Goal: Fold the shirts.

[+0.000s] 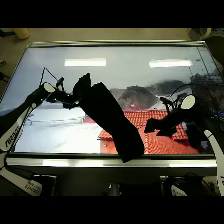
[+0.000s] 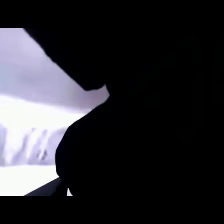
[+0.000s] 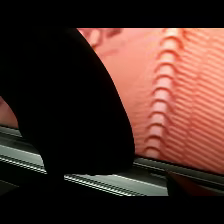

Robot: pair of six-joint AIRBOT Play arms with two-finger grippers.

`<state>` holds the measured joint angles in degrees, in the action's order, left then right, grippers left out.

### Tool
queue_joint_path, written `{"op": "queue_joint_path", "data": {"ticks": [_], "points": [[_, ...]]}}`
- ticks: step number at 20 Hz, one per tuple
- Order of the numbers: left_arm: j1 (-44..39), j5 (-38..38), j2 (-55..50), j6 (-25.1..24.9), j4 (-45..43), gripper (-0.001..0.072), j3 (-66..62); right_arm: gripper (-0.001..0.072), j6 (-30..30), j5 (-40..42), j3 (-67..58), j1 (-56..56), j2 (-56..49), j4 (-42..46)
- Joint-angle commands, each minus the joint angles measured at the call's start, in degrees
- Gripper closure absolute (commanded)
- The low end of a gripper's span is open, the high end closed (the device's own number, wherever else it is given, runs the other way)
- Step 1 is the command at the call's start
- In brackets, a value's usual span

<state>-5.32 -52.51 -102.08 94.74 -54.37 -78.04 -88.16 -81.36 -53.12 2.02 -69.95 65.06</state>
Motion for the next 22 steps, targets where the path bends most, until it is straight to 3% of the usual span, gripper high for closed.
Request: {"op": "queue_joint_path", "data": {"ticks": [1,3,4,8,11,12,13,14,15,19,22], "points": [[-0.92,3.78,-1.97,-0.42,1.6,0.0153,0.02,0.0003,3.93,1.42,4.13,-0.02,-3.87,-2.69],[-0.83,3.5,-2.05,-0.5,1.75,0.0592,0.02,0.0003,5.95,2.29,5.62,0.07,-5.84,-6.45],[-0.83,3.45,-1.66,-1.64,1.75,0.0679,0.02,0.0003,6.47,3.21,6.54,0.85,-6.51,-7.28],[-0.83,3.65,2.05,-3.54,0.74,0.0681,0.02,0.0002,10.97,6.62,9.22,10.58,-7.96,-11.54],[-0.85,3.04,5.01,-4.81,0.15,0.0681,0.02,0.0008,7.32,14.01,9.62,16.41,-8.63,-10.56],[-0.85,2.93,5.95,-4.81,0.15,0.0681,0.04,0.0076,6.45,15.32,9.62,17.64,-9.18,-10.56],[-0.87,3.06,6.91,-4.83,0.15,0.0681,0.04,0.0194,5.77,16.06,9.62,18.47,-9.6,-10.6],[-0.87,3.17,7.89,-4.83,0.15,0.0681,0.02,0.0484,5.46,16.48,9.62,18.95,-9.7,-10.6],[-0.85,3.32,9.03,-5.14,0.15,0.0681,0.02,0.069,5.2,16.0,9.4,18.82,-9.68,-10.54],[-0.94,6.23,20.33,-13.62,-0.59,0.0683,-0.44,0.0698,5.88,11.06,2.27,16.17,-2.47,-4.5],[-0.9,6.58,35.04,-15.47,-5.84,0.0683,-5.46,0.0698,3.89,8.87,-12.66,10.14,10.8,2.19]]}}
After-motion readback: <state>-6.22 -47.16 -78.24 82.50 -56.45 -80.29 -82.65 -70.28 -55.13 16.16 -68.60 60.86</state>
